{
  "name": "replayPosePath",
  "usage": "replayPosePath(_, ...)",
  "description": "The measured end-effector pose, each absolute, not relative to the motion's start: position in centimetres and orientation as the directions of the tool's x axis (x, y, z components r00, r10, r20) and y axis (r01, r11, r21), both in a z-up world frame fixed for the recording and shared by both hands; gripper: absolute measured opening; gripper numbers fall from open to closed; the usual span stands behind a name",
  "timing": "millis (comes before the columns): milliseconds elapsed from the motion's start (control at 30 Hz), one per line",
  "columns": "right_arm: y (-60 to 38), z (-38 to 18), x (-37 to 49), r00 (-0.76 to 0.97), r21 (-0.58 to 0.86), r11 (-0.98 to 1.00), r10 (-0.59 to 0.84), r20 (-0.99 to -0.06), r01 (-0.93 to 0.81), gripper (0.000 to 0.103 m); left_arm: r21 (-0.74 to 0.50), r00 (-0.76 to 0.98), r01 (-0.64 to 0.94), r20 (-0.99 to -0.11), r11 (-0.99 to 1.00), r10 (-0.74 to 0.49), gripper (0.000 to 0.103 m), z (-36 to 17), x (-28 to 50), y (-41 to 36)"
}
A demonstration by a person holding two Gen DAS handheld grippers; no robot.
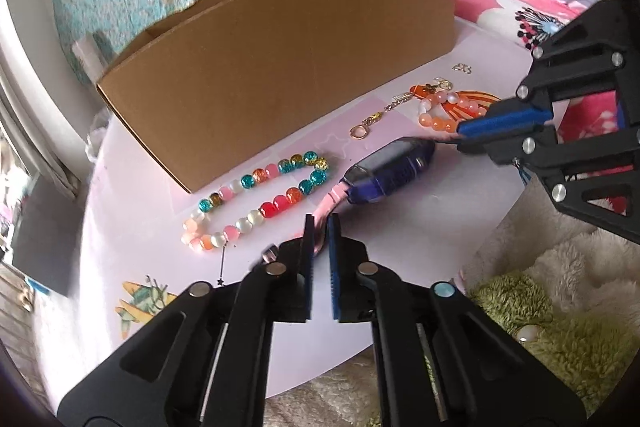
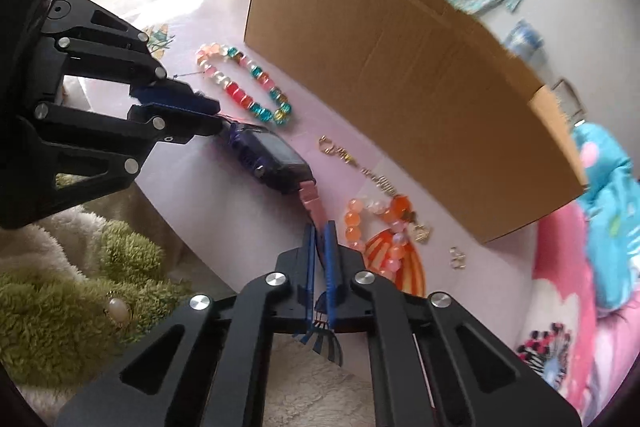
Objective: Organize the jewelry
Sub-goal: 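Carry the watch into the cardboard box and open the right tool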
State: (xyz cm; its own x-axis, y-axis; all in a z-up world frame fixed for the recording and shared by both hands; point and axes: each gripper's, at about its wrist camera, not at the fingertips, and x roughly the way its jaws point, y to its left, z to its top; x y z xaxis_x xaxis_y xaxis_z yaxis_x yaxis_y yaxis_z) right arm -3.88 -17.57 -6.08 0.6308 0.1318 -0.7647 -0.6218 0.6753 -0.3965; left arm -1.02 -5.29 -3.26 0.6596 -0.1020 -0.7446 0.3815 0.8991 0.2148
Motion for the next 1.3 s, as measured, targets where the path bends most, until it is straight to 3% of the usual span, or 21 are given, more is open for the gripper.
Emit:
replayPosePath(300,-16.1,-2.1,-8.0,0.765,-0.489,0.692,0.143,-0.628,-0.531,0.003,0.237,0.733,0.347,-0.672,0.907,-0.105,0.002,0.1,-2.4,-5.1)
replayPosePath(533,-16.3,5.6,-7.4,0.870,-0.574,0.679,0.208,-0.447,-0.457,0.003,0.326,0.868,0.289,-0.486,0.900,-0.102,0.002,8.4,-2.3,-4.1)
replayPosePath(633,-16.1,7.7,-4.6,0.880,-0.577,0.681,0.229,-0.416,-0.450,0.003,0.335,0.896,0.279,-0.429,0.900,-0.118,0.000,11.7,-0.2,-3.5)
replayPosePath(767,-16.0,9.3,2.0,0.819,-0.483,0.697,0.275,-0.503,-0.531,0.002,0.365,0.908,0.282,-0.399,0.887,-0.124,0.000,14.1,3.7,-3.9)
replayPosePath(1067,-16.3,6.5,15.9,0.606,-0.269,0.731,0.241,-0.758,-0.627,0.001,0.334,0.855,0.298,-0.510,0.895,-0.094,0.000,13.0,12.1,-4.0)
replayPosePath(1300,-18.2,6.4,19.2,0.543,-0.140,0.789,0.271,-0.795,-0.598,0.002,0.215,0.831,0.259,-0.547,0.942,-0.103,0.000,12.2,10.4,-0.9)
